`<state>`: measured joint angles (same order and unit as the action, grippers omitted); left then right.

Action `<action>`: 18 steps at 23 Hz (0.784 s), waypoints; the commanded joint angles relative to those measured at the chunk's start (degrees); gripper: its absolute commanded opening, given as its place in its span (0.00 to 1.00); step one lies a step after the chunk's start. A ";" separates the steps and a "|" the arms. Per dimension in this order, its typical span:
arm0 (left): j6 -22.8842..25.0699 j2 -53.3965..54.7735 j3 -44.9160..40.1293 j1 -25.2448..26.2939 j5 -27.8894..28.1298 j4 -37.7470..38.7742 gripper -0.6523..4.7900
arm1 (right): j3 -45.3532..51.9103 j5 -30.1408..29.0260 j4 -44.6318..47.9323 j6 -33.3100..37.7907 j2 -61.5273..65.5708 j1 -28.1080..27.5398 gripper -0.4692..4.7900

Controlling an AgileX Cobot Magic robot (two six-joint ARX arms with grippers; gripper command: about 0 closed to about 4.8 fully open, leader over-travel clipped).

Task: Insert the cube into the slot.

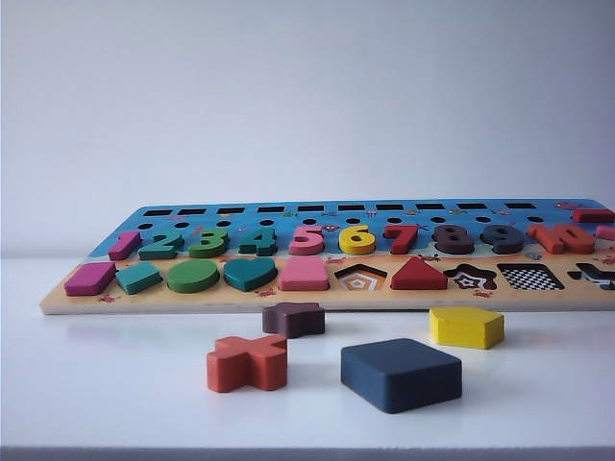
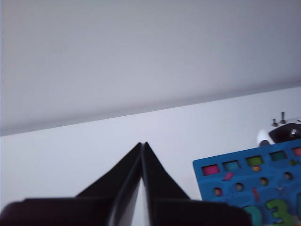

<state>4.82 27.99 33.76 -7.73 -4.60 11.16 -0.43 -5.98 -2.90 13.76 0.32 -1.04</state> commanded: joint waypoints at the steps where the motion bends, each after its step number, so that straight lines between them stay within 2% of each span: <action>1: 0.13 2.43 3.32 -3.63 -2.40 5.40 0.14 | -0.15 -0.87 3.19 3.82 -0.17 0.07 0.09; 3: 0.15 3.87 5.09 -6.45 -3.17 9.07 0.14 | -0.28 -2.27 3.78 4.96 -0.17 0.07 0.09; 6: 0.09 6.58 8.76 -13.31 -6.67 20.41 0.14 | -2.21 -4.72 2.73 7.67 -0.15 0.09 0.09; 10: 0.11 8.33 11.02 -18.56 -11.28 28.83 0.14 | -5.95 -6.51 0.59 7.63 -0.15 0.17 0.11; 18: 0.04 10.60 11.41 -23.30 -16.24 33.77 0.14 | -13.35 -5.97 -7.30 5.01 -0.15 0.15 0.11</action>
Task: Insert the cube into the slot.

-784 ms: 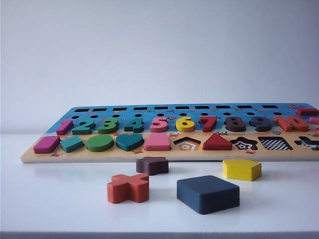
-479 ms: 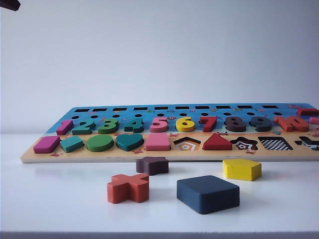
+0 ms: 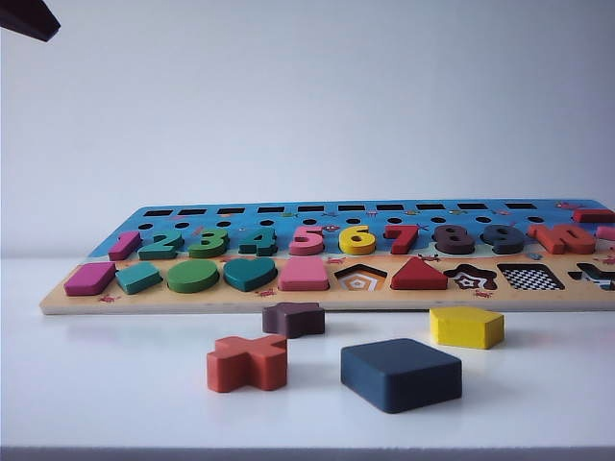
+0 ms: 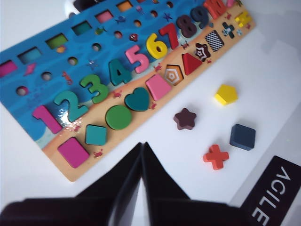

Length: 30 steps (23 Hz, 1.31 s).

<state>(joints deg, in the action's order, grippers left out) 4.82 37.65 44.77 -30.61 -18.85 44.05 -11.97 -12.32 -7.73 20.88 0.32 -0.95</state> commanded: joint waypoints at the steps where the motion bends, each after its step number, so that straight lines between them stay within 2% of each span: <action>1: 0.02 1.29 0.39 -0.52 -2.78 1.27 0.14 | -2.60 0.42 -3.17 -2.97 -0.15 0.07 0.11; 5: -0.09 2.86 0.48 -0.94 -4.92 2.29 0.14 | -6.38 0.52 -7.34 -5.29 0.13 0.07 0.11; 11: -0.20 4.04 0.59 -0.94 -6.71 3.32 0.14 | -14.29 -1.51 -20.26 -8.07 4.70 0.13 0.11; 15: -0.31 4.13 0.59 -0.92 -6.69 3.45 0.14 | -25.09 -4.85 -25.64 -14.75 15.72 0.39 0.13; 17: -0.33 4.13 0.59 -0.83 -6.67 3.45 0.14 | -33.22 -9.49 -32.17 -18.62 24.28 1.07 0.14; 20: -0.33 4.13 0.59 -0.83 -6.64 3.43 0.14 | -39.06 -11.91 -39.76 -18.56 31.04 4.33 0.17; 23: -0.33 4.13 0.59 -0.83 -6.64 3.43 0.14 | -44.17 -12.92 -47.19 -18.40 37.94 8.68 0.27; 24: -0.31 4.13 0.59 -0.83 -6.64 3.43 0.14 | -45.55 -13.27 -48.85 -18.51 40.19 10.40 0.34; 26: -0.31 4.13 0.59 -0.83 -6.64 3.41 0.14 | -47.34 -13.25 -50.66 -18.38 44.02 14.08 0.45; 30: -0.31 4.13 0.59 -0.83 -6.64 3.39 0.14 | -48.06 -13.11 -51.19 -15.61 51.01 22.14 0.58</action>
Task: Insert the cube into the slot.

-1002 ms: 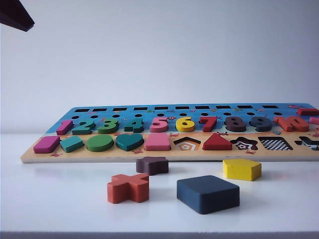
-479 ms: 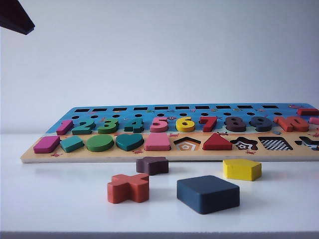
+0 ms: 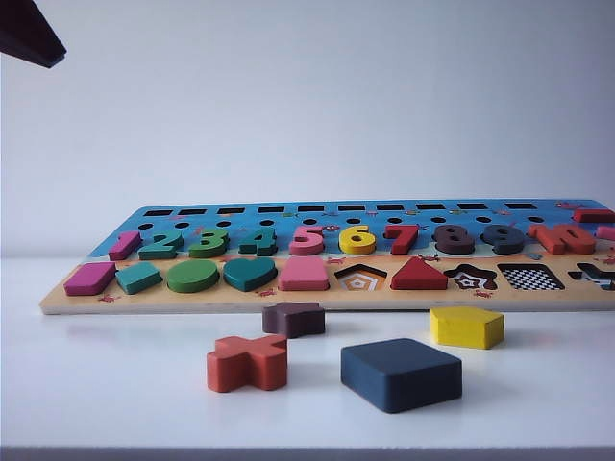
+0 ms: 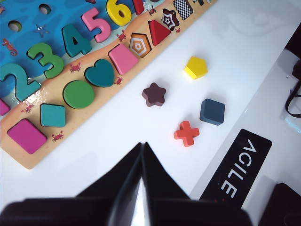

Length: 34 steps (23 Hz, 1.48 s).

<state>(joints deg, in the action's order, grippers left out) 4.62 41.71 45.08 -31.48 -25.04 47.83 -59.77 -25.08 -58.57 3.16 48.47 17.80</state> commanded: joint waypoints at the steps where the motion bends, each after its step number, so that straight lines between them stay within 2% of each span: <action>1: -0.09 0.07 0.28 0.02 -0.46 -0.39 0.14 | -0.26 -0.17 -0.85 2.93 4.48 5.35 0.60; 6: -0.09 0.07 0.28 0.04 -0.48 -0.39 0.14 | -0.26 3.50 -2.40 5.46 11.21 15.28 0.61; 9: -0.09 0.07 0.28 0.04 -0.48 -0.39 0.14 | -0.57 7.80 -1.88 10.51 15.54 24.94 0.63; 10: -0.09 0.07 0.28 0.02 -0.46 -0.39 0.14 | -0.57 8.35 -1.86 11.13 16.11 26.40 0.64; 12: -0.09 0.07 0.28 0.02 -0.48 -0.39 0.14 | -0.57 13.16 -0.96 15.61 18.60 33.18 0.66; 15: -0.07 0.07 0.28 0.02 -0.46 -0.39 0.14 | -0.57 16.76 0.24 19.78 20.81 37.57 0.76; 20: -0.07 0.07 0.28 0.02 -0.46 -0.39 0.14 | -0.57 17.59 3.52 24.79 24.79 40.72 0.86; 24: -0.07 0.04 0.28 0.04 -0.46 -0.39 0.14 | -0.57 17.55 3.93 26.40 28.11 41.35 0.87; 28: -0.07 -0.02 0.28 0.02 -0.46 -0.39 0.14 | -0.57 14.58 3.48 26.43 31.52 42.25 0.87; 34: -0.07 -0.09 0.28 0.02 -0.46 -0.39 0.14 | -0.52 15.61 3.96 27.34 33.51 43.82 0.87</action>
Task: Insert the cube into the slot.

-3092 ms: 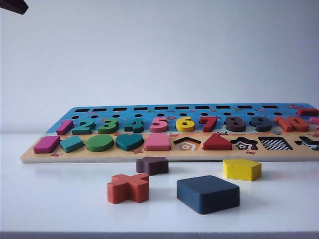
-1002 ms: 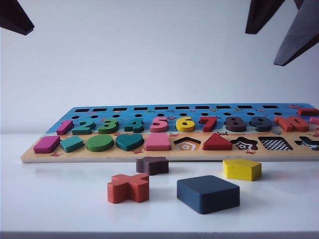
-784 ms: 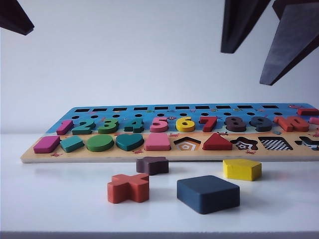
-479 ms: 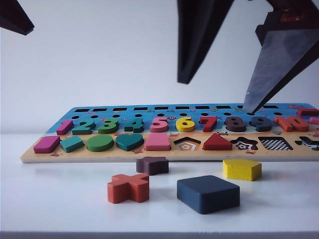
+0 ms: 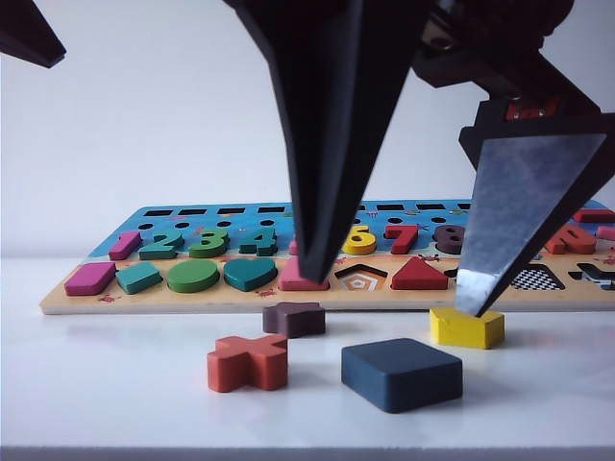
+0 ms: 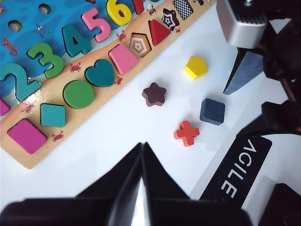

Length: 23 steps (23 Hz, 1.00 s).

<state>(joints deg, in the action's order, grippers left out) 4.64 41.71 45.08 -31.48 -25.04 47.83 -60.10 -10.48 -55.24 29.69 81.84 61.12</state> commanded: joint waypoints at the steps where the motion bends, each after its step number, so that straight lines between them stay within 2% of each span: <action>1: -0.09 -0.09 0.28 0.02 -0.46 -0.39 0.14 | -0.17 1.60 0.76 0.98 0.44 0.50 0.87; 11: -0.09 -0.11 0.28 0.02 -0.46 -0.39 0.14 | -0.20 3.67 2.36 2.60 4.13 0.83 0.84; 23: -0.09 -0.11 0.28 0.02 -0.46 -0.39 0.14 | -0.20 5.92 3.10 3.72 5.75 0.83 0.61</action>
<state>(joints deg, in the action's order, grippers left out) 4.64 41.69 45.08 -31.48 -25.04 47.83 -60.07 -5.32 -52.84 33.19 87.81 61.80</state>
